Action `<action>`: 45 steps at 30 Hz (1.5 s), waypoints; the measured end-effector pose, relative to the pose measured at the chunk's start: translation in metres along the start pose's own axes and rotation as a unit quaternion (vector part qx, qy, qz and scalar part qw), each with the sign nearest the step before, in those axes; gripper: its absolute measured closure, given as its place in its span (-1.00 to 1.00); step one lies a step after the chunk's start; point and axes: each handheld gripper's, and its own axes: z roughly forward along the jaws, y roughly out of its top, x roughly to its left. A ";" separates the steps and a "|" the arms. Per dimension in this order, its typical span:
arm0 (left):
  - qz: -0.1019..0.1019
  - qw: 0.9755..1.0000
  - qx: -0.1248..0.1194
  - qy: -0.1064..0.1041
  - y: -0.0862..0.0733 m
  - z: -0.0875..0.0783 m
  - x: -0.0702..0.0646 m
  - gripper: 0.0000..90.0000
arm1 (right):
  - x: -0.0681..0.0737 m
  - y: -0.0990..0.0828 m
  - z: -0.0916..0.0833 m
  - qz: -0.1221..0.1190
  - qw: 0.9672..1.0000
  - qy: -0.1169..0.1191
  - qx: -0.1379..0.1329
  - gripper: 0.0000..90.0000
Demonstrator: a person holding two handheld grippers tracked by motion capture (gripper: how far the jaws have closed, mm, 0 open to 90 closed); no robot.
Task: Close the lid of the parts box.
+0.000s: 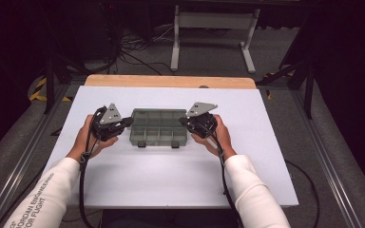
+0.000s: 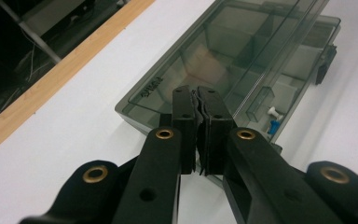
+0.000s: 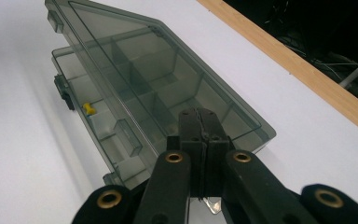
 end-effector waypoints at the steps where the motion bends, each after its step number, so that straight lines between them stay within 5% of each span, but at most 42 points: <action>1: -0.002 1.000 -0.001 0.000 -0.001 0.000 0.000 0.92 | 0.001 0.000 0.000 -0.001 1.000 0.000 0.002 1.00; 26: 0.003 1.000 0.004 -0.018 -0.009 0.007 -0.014 0.91 | 0.009 -0.013 0.005 0.006 1.000 0.006 0.022 1.00; 45: -0.012 0.999 0.010 -0.028 -0.024 0.018 -0.019 0.90 | 0.013 -0.028 0.012 0.020 0.999 0.012 0.031 1.00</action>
